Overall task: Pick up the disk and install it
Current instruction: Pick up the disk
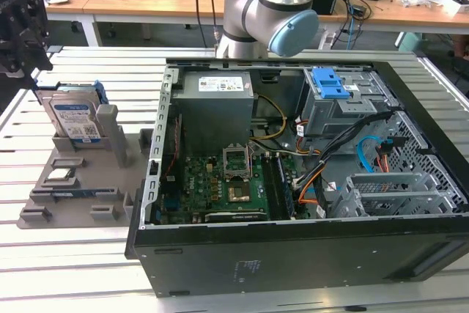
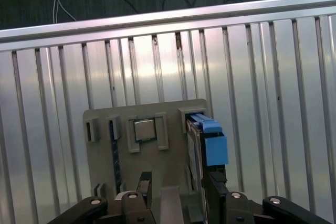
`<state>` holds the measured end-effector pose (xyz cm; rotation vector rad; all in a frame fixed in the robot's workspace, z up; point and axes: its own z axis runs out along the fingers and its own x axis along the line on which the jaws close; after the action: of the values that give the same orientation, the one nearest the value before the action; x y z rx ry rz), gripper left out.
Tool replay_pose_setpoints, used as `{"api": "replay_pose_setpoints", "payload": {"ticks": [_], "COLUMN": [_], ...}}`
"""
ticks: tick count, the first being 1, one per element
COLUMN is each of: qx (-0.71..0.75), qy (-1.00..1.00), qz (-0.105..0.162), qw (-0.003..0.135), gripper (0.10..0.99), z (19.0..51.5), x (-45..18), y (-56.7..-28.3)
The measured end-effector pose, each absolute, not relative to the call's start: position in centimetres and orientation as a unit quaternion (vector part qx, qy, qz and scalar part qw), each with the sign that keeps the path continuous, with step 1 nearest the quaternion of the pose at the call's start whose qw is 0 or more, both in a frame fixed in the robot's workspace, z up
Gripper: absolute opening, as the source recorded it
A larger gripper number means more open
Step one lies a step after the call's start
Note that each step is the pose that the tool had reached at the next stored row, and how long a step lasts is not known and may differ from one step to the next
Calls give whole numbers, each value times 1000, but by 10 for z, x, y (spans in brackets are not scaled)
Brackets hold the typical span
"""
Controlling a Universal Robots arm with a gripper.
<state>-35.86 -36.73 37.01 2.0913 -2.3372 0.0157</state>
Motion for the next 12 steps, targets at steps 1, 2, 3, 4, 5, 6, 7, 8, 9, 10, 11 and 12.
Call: {"api": "replay_pose_setpoints", "payload": {"ticks": [1, 2, 3, 4, 5, 6, 7, 8, 9, 10, 11, 12], "qx": [667, 667, 667, 667, 667, 667, 667, 667, 667, 667, 667, 667], "qy": [-745, -745, -745, -745, -745, -745, -745, -745, -745, -745, -745, -745], "qz": [5, 5, 5, 5, 5, 5, 5, 5, 5, 5, 5, 5], "qw": [3, 3, 3, 3, 3, 3, 3, 3, 3, 3, 3, 3], "gripper": [541, 541, 541, 541, 541, 541, 541, 541, 541, 541, 541, 541], "z": [370, 369, 368, 368, 367, 366, 366, 366, 366, 366, 366, 366], "x": [-359, -358, -358, -358, -358, -358, -358, -358, -358, -358, -357, -357], "y": [-367, -367, -367, -367, -367, -367, -367, -366, -364, -361, -359, -356]}}
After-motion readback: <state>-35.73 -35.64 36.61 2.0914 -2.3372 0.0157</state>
